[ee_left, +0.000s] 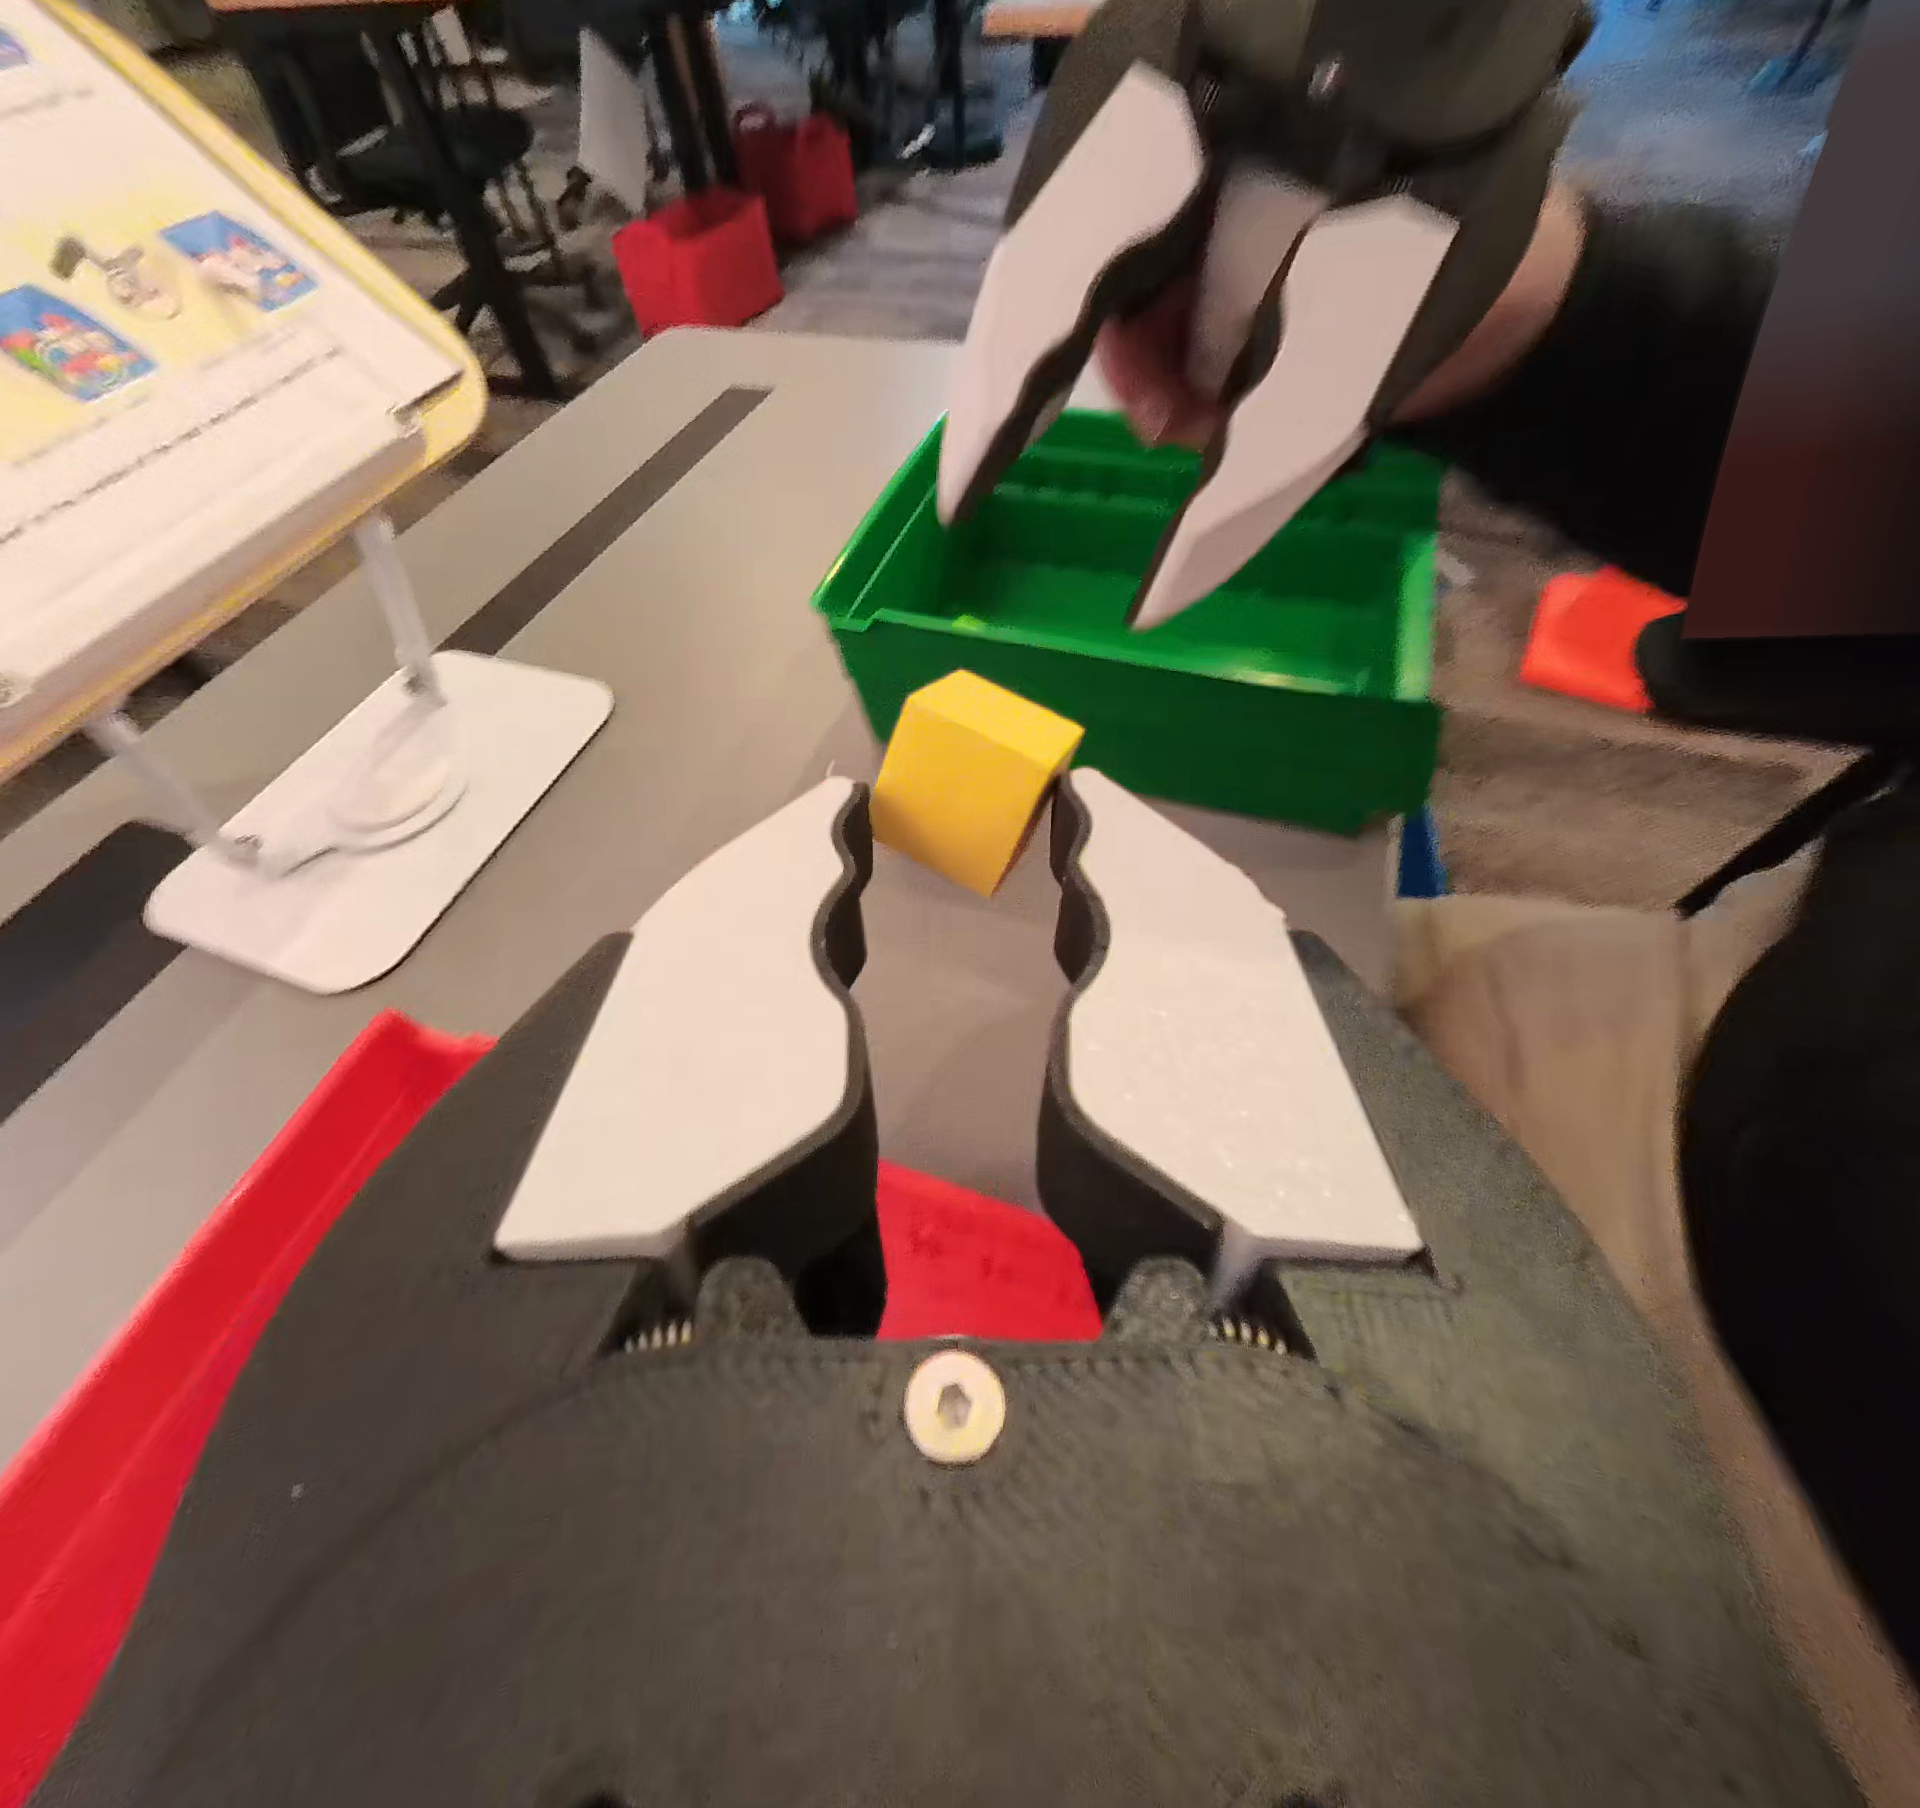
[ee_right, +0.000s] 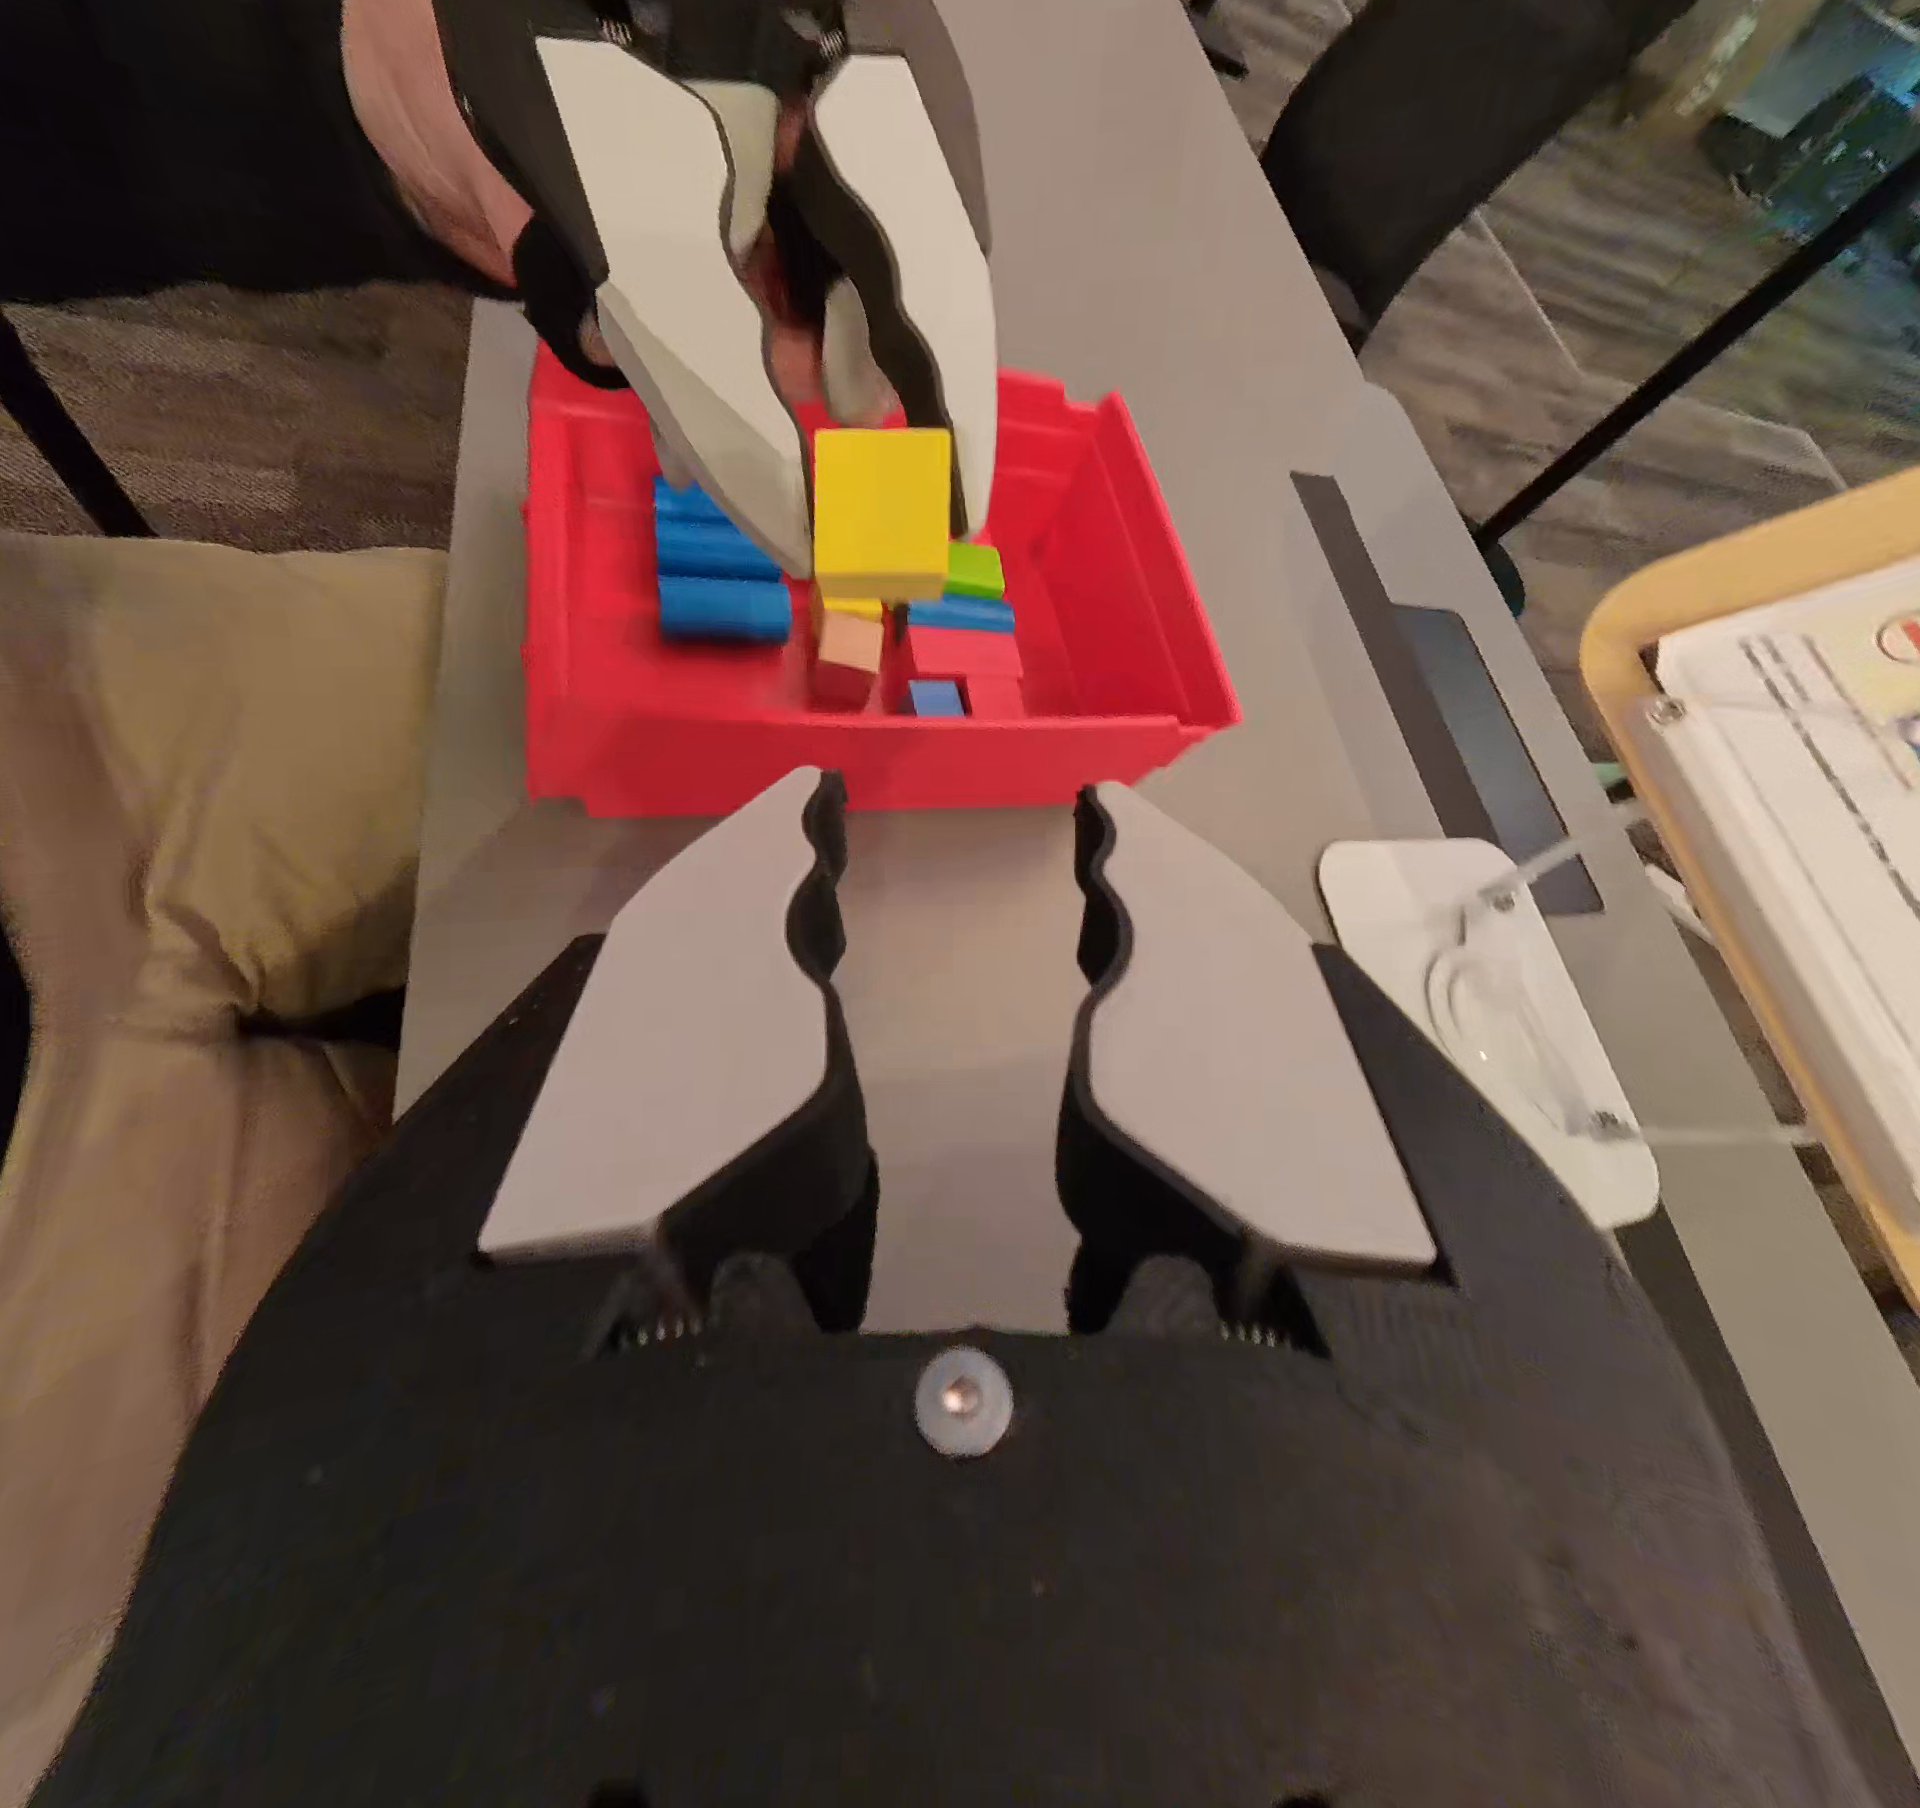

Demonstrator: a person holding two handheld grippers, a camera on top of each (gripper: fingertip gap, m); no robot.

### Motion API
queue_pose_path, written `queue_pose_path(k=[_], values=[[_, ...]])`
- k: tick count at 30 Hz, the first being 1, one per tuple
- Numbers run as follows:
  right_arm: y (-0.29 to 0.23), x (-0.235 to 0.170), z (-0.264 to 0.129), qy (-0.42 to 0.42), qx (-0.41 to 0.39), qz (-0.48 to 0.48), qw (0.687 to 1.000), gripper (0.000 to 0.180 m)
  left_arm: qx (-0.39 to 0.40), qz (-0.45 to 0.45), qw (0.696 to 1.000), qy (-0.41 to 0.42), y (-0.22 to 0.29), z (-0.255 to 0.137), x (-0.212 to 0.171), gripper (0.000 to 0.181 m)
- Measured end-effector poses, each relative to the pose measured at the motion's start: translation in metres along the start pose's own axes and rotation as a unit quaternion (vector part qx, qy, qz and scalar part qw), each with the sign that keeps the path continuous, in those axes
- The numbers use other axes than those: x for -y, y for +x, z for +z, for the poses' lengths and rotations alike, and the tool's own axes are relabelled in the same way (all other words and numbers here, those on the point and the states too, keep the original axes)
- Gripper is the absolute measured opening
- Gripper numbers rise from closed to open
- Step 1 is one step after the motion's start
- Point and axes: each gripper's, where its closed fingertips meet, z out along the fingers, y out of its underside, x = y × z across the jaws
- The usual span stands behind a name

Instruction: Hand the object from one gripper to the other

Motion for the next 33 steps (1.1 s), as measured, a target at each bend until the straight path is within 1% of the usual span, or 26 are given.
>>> queue_pose_path(k=[1,5,8,10,15,22,26,29,31,33], values=[[-0.004,0.004,0.003,0.009,0.005,0.001,1.000,0.042,-0.013,-0.008,1.000,0.014,0.006,0.001,0.006,0.033],[-0.013,0.020,0.007,0.057,0.027,0.032,0.997,0.042,-0.037,-0.025,0.998,0.043,0.019,0.005,0.018,0.033],[-0.017,0.027,0.006,0.085,0.047,0.054,0.994,0.040,-0.036,-0.015,0.999,0.030,0.022,0.009,0.016,0.033],[-0.019,0.028,0.006,0.094,0.055,0.060,0.992,0.038,-0.035,-0.011,0.999,0.034,0.024,0.011,0.017,0.033],[-0.026,0.032,0.004,0.105,0.075,0.054,0.990,0.025,-0.040,-0.014,0.998,0.037,0.027,0.010,0.020,0.033],[-0.028,0.036,0.000,0.117,0.082,0.052,0.988,0.024,-0.050,-0.009,0.998,0.042,0.030,0.008,0.022,0.032],[-0.025,0.035,-0.004,0.113,0.081,0.052,0.989,0.024,-0.044,0.000,0.998,0.041,0.029,0.006,0.023,0.032],[-0.015,0.032,-0.017,0.102,0.073,0.052,0.991,0.024,-0.038,-0.005,0.998,0.044,0.025,0.003,0.023,0.037],[0.003,0.021,-0.032,0.077,0.043,0.048,0.995,0.024,-0.026,0.000,0.999,0.037,0.019,0.000,0.021,0.037],[0.026,-0.002,-0.050,0.028,0.013,0.062,0.998,0.024,-0.006,0.012,1.000,0.023,0.011,-0.004,0.016,0.037]])
